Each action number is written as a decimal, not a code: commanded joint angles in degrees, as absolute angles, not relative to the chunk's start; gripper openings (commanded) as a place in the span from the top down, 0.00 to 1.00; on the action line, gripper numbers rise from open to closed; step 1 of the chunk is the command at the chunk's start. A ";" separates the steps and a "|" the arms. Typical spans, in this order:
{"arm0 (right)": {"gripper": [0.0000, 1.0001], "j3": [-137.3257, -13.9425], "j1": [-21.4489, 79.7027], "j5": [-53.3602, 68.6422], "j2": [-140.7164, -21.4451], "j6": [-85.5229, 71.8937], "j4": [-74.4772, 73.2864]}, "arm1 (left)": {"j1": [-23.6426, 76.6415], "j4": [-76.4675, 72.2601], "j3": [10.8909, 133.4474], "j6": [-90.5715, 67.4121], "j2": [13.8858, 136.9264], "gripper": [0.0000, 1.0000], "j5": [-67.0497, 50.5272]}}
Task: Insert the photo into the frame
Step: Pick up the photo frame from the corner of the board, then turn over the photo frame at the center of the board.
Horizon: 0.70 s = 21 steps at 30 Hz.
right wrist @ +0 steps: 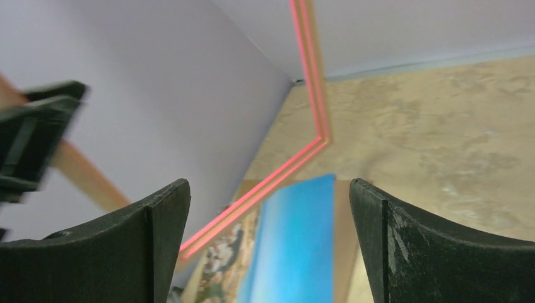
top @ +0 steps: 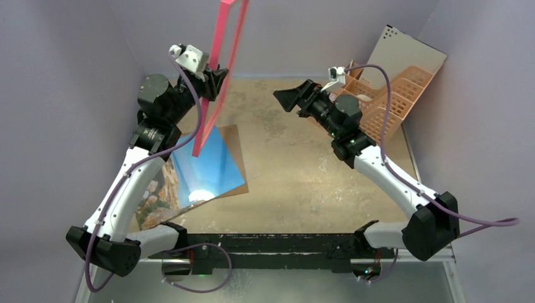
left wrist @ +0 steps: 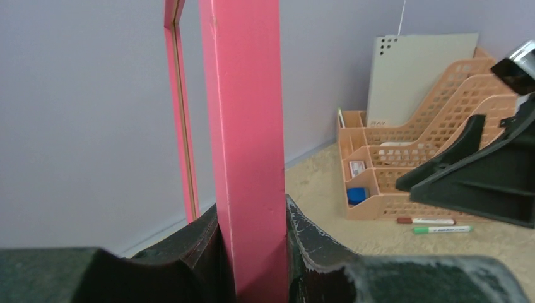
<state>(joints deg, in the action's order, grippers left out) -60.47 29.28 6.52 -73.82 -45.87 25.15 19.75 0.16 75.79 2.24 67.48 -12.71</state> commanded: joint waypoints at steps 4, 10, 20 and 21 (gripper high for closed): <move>0.05 -64.93 29.46 4.33 -78.47 -30.91 21.81 | 19.60 4.28 83.10 -7.09 64.34 1.00 -17.60; 0.05 -68.75 29.44 5.66 -85.29 -29.37 24.73 | 19.60 4.65 80.83 -14.63 60.93 1.00 -23.70; 0.06 -71.89 30.94 5.29 -92.34 -33.49 27.06 | 19.60 3.06 78.12 -23.75 57.31 1.00 -31.49; 0.06 -71.99 30.99 5.69 -92.76 -33.18 27.11 | 19.60 3.00 78.06 -24.47 57.04 1.00 -31.95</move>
